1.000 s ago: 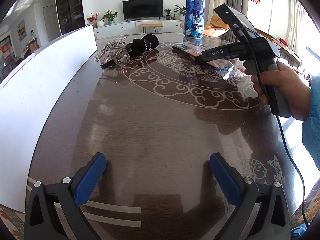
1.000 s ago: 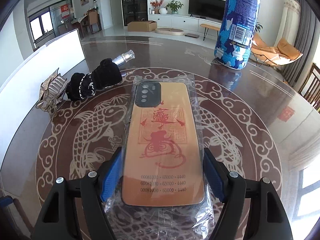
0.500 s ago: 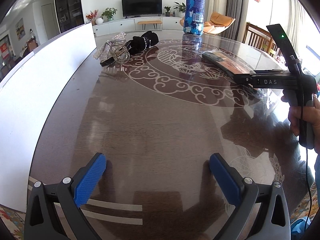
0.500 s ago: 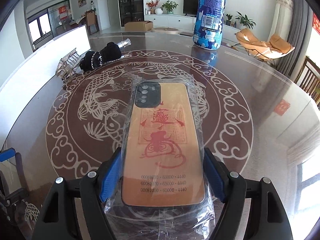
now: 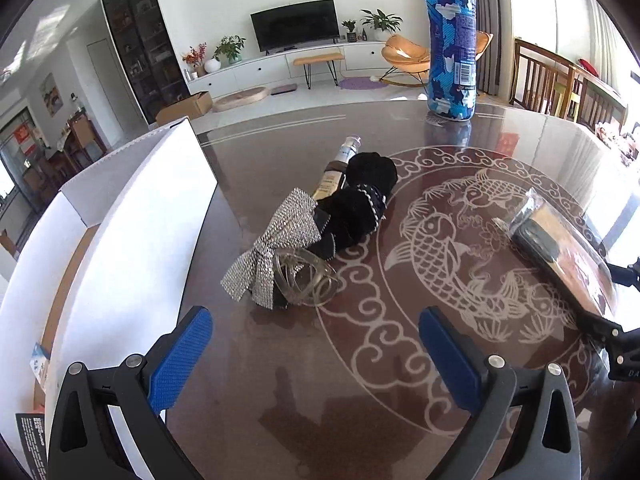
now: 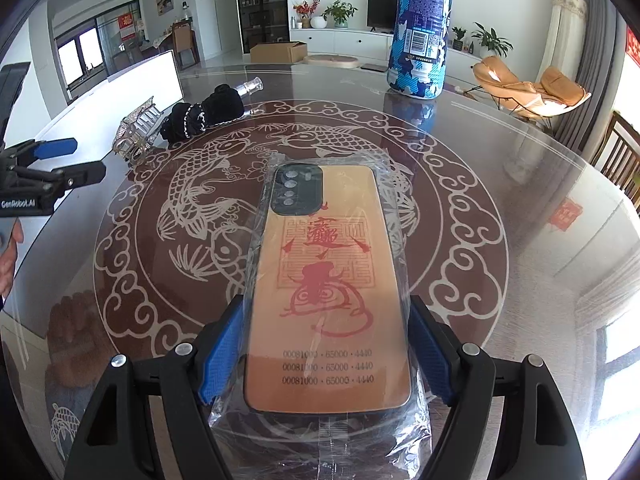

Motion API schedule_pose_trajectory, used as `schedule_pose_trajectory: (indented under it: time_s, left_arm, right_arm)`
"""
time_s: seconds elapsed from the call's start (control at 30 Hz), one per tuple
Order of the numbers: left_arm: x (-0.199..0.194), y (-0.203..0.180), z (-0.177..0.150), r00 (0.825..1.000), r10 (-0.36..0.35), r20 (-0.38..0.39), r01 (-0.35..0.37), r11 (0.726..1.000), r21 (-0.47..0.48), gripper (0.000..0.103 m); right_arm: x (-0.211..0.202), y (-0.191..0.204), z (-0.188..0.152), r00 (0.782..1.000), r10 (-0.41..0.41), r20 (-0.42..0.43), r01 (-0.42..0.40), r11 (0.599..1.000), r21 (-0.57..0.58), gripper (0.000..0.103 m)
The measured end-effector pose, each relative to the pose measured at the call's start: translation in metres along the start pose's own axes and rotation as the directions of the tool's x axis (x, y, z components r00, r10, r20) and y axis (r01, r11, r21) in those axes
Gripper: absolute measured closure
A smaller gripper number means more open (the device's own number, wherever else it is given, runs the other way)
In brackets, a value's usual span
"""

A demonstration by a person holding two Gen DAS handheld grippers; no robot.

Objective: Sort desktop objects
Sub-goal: 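Move left tool toward the rhinestone bow hair clip while right tool holds the phone case, then close left tool on the rhinestone bow hair clip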

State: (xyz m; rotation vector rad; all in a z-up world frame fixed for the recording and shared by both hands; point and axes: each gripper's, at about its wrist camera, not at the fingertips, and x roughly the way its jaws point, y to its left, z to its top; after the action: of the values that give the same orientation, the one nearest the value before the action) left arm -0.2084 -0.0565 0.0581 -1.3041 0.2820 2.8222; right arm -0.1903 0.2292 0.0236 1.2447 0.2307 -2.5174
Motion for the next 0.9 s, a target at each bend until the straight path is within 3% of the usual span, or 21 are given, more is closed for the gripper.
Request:
schedule_pose_trajectory:
  time_s: [0.13,0.37,0.43,0.47,0.57,0.7,0.77,0.9]
  left_arm:
    - [0.03,0.014,0.026,0.999,-0.015,-0.047,0.014,1.0,-0.022,0.0]
    - [0.072,0.011,0.031,0.992,-0.059,-0.112,0.056,0.998,-0.028,0.0]
    - [0.073,0.016,0.03,0.988,-0.114,-0.099,0.108,0.992,-0.066,0.014]
    - [0.074,0.02,0.029,0.988,-0.119,-0.101,0.109,0.989,-0.096,0.039]
    - [0.066,0.032,0.028,0.981,-0.174,-0.088,0.154,0.969,-0.195,0.046]
    - [0.04,0.023,0.009,0.976,-0.191,-0.106,0.167,0.964,-0.205,0.05]
    - [0.024,0.012,-0.009,0.974,-0.179,-0.139,0.15,0.969,-0.195,0.05]
    - [-0.018,-0.005,-0.05,0.962,-0.222,-0.16,0.186,0.959,-0.215,0.05]
  right_arm:
    - [0.0,0.0,0.0,1.0,0.003,0.0,-0.003,1.0,0.001,0.024]
    - [0.0,-0.001,0.0,1.0,0.013,0.003,-0.013,1.0,0.006,0.024]
    - [0.0,-0.001,0.0,1.0,0.016,0.003,-0.016,1.0,0.008,0.024]
    - [0.0,-0.001,0.0,1.0,0.017,0.003,-0.017,1.0,0.009,0.024]
    - [-0.001,-0.001,0.0,1.0,0.02,0.004,-0.02,1.0,0.011,0.024]
    - [-0.002,-0.002,0.0,1.0,0.026,0.006,-0.026,1.0,0.016,0.024]
    - [-0.002,-0.003,0.0,0.999,0.032,0.008,-0.033,0.999,0.021,0.024]
    - [-0.002,-0.003,-0.001,0.999,0.036,0.01,-0.036,0.999,0.025,0.024]
